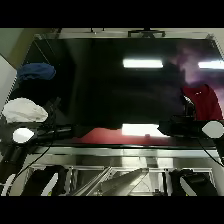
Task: Fold the shirts.
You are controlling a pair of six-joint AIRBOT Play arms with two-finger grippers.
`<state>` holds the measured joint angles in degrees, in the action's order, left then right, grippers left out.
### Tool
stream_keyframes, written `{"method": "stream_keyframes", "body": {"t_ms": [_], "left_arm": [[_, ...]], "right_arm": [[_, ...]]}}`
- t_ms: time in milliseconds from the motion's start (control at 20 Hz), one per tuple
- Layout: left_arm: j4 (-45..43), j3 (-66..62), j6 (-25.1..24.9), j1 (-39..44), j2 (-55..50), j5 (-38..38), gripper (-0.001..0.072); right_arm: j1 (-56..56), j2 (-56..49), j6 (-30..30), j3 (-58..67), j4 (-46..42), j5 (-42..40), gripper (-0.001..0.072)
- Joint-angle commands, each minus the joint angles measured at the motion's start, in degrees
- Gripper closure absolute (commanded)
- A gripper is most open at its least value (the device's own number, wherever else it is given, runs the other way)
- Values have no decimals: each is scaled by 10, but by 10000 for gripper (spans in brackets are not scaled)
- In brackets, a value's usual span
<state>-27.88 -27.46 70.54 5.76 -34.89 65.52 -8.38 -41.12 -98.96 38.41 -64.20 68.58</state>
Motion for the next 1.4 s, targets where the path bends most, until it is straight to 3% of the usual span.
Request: {"method": "stream_keyframes", "body": {"t_ms": [0,200,300,600,650,700,800,850,900,1100,1250,1350], "left_arm": [[-1,0,0,0,1,-6,702],[-9,-3,0,-1,1,-42,703],[-58,-30,1,-21,-3,-46,703],[-87,-190,-13,-215,-111,35,698],[-87,-224,-45,-252,-136,44,502],[-88,-258,-71,-283,-162,54,369],[-131,-336,-81,-336,-220,50,363],[-170,-379,-81,-353,-257,42,104],[-207,-419,-70,-362,-296,32,-13],[-322,-577,-71,-359,-471,-15,-13],[-416,-665,-70,-327,-597,-128,-13],[-433,-712,-70,-310,-669,-213,-13]], "right_arm": [[-1,0,0,0,0,0,696],[-1,0,0,0,0,0,696],[-1,0,0,0,0,0,696],[-1,0,17,0,-2,0,696],[-1,0,17,0,-2,0,696],[-1,0,17,0,-1,0,695],[-1,0,17,0,0,0,696],[-1,0,17,0,0,0,696],[-1,0,17,0,0,0,696],[-1,0,17,0,3,-70,696],[-1,0,17,0,6,-84,695],[-1,0,17,0,7,-88,695]]}}
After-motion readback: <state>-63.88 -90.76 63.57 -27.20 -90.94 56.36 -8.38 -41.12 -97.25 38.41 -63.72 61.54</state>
